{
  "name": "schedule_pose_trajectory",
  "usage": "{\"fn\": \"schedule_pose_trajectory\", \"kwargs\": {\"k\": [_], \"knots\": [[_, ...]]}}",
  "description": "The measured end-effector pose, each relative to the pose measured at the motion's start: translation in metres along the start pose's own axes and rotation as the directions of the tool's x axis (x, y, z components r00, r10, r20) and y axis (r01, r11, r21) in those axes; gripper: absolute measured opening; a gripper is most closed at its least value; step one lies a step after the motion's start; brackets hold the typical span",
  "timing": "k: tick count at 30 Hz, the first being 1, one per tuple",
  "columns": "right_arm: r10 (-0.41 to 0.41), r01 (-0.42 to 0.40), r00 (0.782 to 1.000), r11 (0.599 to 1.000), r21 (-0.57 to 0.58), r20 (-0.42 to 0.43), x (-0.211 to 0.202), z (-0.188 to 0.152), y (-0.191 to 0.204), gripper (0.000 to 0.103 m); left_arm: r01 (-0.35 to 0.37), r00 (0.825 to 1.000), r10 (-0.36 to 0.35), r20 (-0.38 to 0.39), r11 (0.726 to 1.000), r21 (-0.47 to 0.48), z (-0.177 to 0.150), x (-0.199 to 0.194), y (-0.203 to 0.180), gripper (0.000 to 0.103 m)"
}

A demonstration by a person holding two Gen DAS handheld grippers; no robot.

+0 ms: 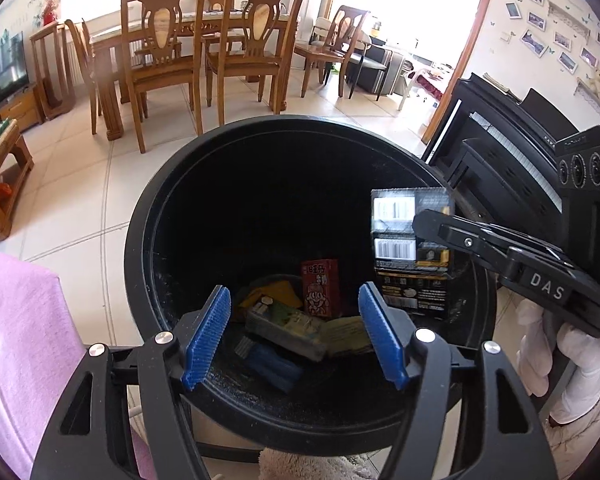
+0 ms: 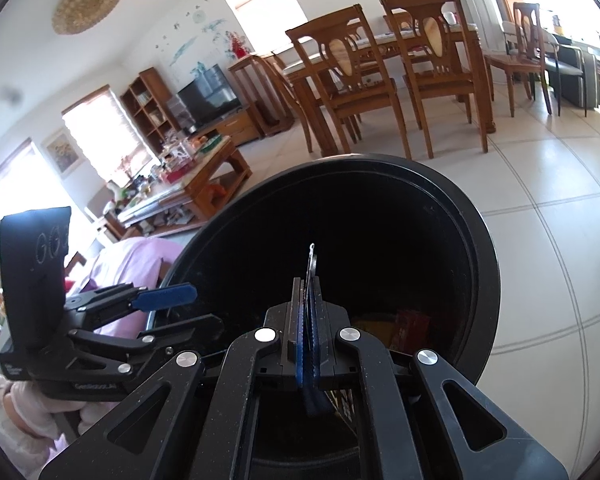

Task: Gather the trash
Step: 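Carry the blue wrapper and black box over the bin and open both tools, then move both open tools back over the table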

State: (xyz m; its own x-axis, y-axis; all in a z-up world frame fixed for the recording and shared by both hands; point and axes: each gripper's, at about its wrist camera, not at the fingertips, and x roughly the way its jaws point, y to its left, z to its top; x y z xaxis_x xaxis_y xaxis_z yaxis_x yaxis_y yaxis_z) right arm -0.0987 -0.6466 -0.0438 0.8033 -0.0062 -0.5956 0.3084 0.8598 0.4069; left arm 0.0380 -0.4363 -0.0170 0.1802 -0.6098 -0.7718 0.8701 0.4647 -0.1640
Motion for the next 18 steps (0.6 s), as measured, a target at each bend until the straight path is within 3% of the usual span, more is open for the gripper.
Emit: {"fn": "schedule_pose_trajectory", "kwargs": {"k": [2, 3, 5, 6, 7, 9, 10, 15, 18], "knots": [[-0.003, 0.003, 1.000, 1.000, 0.005, 0.001, 0.000, 0.001, -0.002, 0.005, -0.002, 1.000, 0.002, 0.004, 1.000, -0.003, -0.001, -0.004, 0.001, 0.067], [-0.001, 0.001, 1.000, 1.000, 0.012, 0.002, 0.000, 0.000, -0.002, 0.011, -0.003, 1.000, 0.003, 0.007, 1.000, -0.004, -0.002, -0.005, -0.001, 0.067], [-0.002, 0.002, 1.000, 1.000, 0.031, 0.011, -0.002, -0.001, -0.003, 0.033, -0.002, 1.000, 0.002, 0.013, 1.000, -0.007, -0.005, -0.010, -0.001, 0.067], [0.000, -0.001, 1.000, 0.999, 0.042, 0.023, -0.005, -0.002, -0.003, 0.052, -0.003, 1.000, 0.003, 0.015, 1.000, -0.007, -0.005, -0.012, -0.002, 0.067], [0.001, -0.003, 0.999, 0.999, 0.051, 0.036, -0.006, -0.002, -0.003, 0.063, -0.005, 1.000, 0.005, 0.018, 1.000, -0.004, -0.006, -0.015, -0.002, 0.067], [0.002, -0.005, 0.999, 0.999, 0.054, 0.053, -0.010, -0.003, 0.001, 0.068, -0.012, 1.000, 0.012, 0.028, 1.000, 0.003, -0.010, -0.024, -0.003, 0.073], [0.005, -0.008, 0.998, 0.999, 0.054, 0.056, -0.011, -0.003, 0.003, 0.072, -0.021, 0.999, 0.021, 0.038, 1.000, 0.005, -0.011, -0.029, -0.001, 0.083], [0.027, -0.031, 0.997, 0.998, 0.047, 0.077, -0.016, -0.004, 0.021, 0.086, -0.068, 0.995, 0.066, 0.071, 0.998, 0.017, -0.023, -0.059, 0.009, 0.085], [0.049, -0.051, 0.996, 0.998, 0.023, 0.080, -0.014, -0.003, 0.042, 0.091, -0.101, 0.991, 0.100, 0.092, 0.995, -0.002, -0.034, -0.080, 0.022, 0.093]]}}
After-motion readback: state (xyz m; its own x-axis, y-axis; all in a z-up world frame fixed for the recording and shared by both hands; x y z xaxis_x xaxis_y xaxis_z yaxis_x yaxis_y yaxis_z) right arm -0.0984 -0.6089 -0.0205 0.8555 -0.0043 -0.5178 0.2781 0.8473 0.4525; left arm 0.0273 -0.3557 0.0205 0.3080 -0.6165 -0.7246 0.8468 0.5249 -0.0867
